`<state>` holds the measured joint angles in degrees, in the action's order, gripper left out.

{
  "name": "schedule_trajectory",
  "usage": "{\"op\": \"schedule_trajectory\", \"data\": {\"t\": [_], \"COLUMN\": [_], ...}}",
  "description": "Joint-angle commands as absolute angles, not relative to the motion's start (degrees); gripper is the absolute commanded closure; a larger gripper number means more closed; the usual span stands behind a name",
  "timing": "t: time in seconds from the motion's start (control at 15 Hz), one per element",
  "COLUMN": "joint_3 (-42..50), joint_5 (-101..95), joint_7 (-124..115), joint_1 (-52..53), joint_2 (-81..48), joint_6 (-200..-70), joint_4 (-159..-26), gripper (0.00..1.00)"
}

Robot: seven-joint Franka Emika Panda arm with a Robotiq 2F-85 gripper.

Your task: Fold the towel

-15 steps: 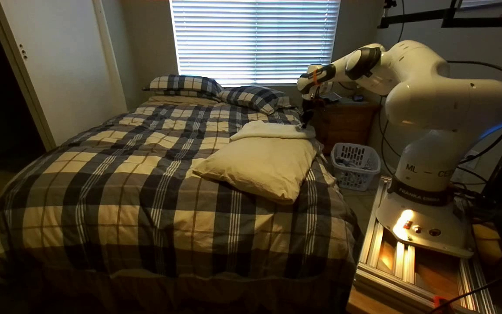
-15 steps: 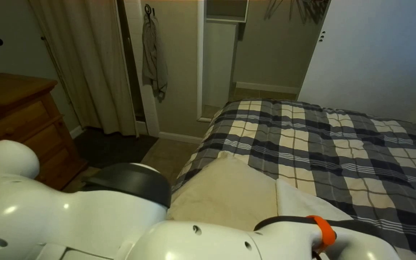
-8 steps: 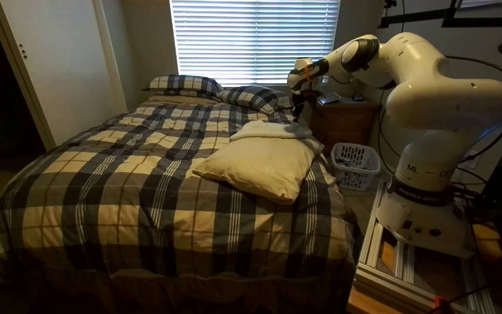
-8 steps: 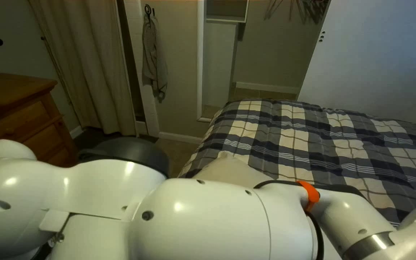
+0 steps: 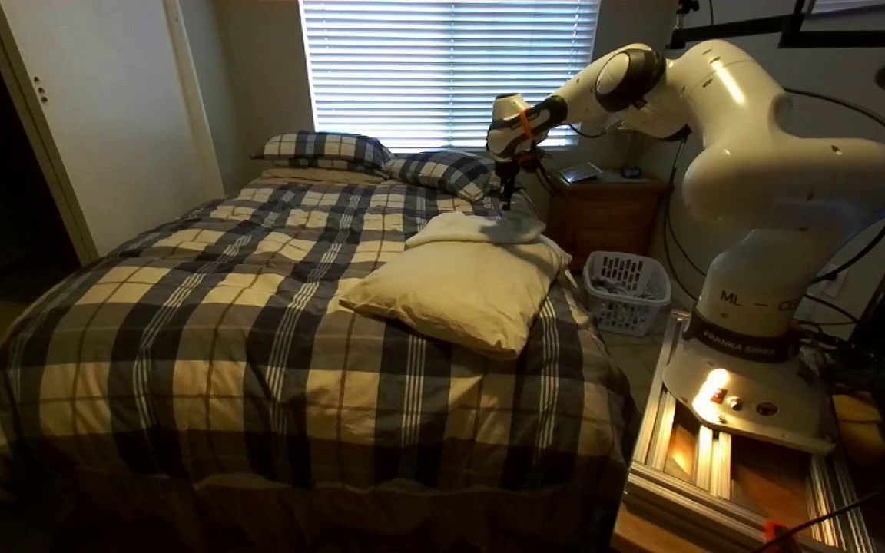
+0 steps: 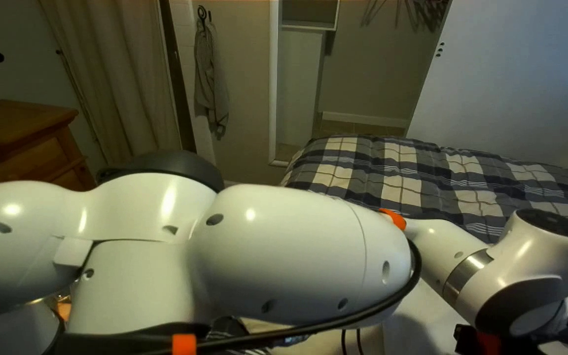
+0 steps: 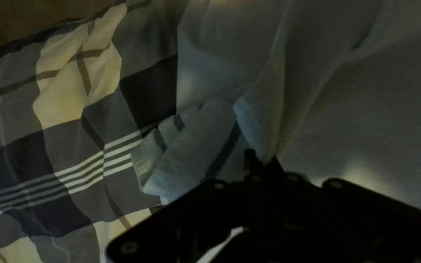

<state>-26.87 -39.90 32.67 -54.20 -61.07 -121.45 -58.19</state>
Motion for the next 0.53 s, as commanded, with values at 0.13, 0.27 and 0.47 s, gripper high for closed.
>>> {"op": "schedule_trajectory", "data": {"t": [0.13,0.27,0.47], "joint_3": [-26.7,-27.8,-29.8], "joint_5": [-45.1,-44.8,-43.2], "joint_7": [34.8,35.5,36.7], "joint_1": [-51.3,-50.6,-50.3], "joint_2": [-57.9,-58.2,-58.7], "joint_6": [-123.6,-125.3,-127.4], "joint_4": [-63.5,-64.1,-65.4], "gripper": [0.99,0.99,0.71]}}
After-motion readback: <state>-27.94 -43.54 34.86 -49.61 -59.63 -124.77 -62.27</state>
